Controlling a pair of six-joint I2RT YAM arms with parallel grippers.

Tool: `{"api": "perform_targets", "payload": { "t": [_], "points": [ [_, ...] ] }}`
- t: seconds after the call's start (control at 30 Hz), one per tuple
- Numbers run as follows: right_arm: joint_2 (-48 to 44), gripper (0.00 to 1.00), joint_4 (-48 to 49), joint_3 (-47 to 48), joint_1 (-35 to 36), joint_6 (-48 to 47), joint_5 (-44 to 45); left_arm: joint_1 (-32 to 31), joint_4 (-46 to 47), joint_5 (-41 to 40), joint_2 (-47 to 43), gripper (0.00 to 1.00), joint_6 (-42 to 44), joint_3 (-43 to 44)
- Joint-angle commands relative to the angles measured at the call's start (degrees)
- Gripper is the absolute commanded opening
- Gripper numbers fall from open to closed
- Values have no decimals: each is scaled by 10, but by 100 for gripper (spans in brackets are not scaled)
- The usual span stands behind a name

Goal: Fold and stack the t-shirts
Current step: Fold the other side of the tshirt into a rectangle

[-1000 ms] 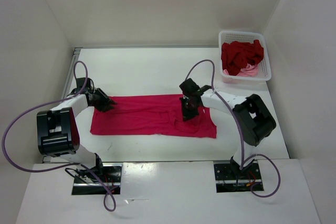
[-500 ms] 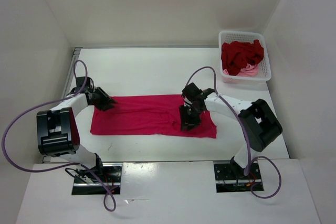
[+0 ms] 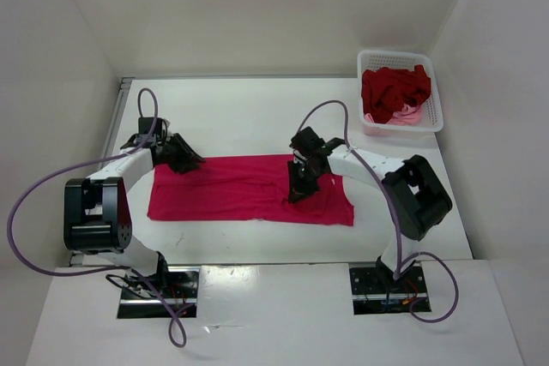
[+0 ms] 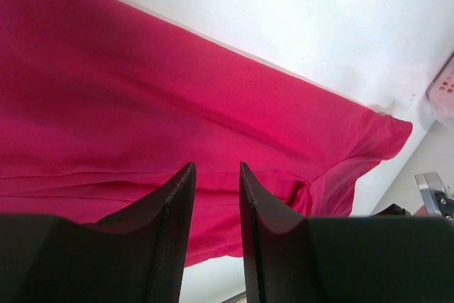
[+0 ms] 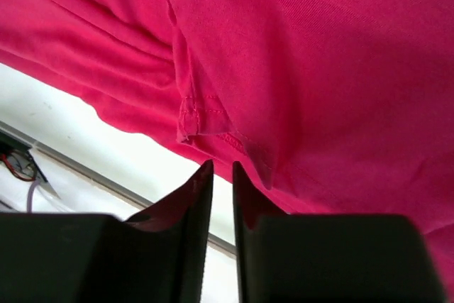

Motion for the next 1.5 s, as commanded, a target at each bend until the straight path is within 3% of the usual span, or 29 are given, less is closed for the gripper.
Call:
{"api": "perform_targets", "payload": {
  "t": [0.0, 0.1, 0.17, 0.57, 0.67, 0.77, 0.87, 1.1, 1.17, 1.27, 1.3, 1.33, 1.47],
  "points": [
    [-5, 23, 31, 26, 11, 7, 3, -1, 7, 7, -12, 38, -5, 3],
    [7, 28, 31, 26, 11, 7, -4, -1, 12, 7, -12, 38, -5, -8],
    [7, 38, 31, 31, 11, 7, -4, -7, 12, 7, -6, 38, -10, -8],
    [58, 43, 43, 64, 11, 13, -10, -7, 17, 7, -1, 38, -10, -14],
    [64, 37, 43, 64, 16, 13, -10, -7, 17, 7, -1, 38, -10, -14],
    [64, 18, 48, 64, 16, 13, -15, -7, 22, 7, 4, 38, -10, -14],
    [69, 7, 42, 74, 22, 13, -15, -7, 22, 7, 4, 38, -10, -14],
    [64, 5, 18, 102, 43, 34, -71, -7, 28, 12, 4, 39, -16, -14],
    [64, 8, 31, 102, 43, 47, -104, -7, 28, 12, 4, 39, -16, -8],
    [71, 36, 31, 96, 48, 47, -112, -7, 28, 12, 4, 39, -16, -8],
    [78, 54, 31, 96, 48, 47, -112, -7, 28, 12, 4, 39, -16, -2],
    [78, 60, 25, 96, 48, 41, -99, -7, 22, 12, 4, 39, -16, -2],
    [44, 62, 13, 96, 31, 27, -82, -12, 22, 12, 4, 42, -10, -2]
  ]
}}
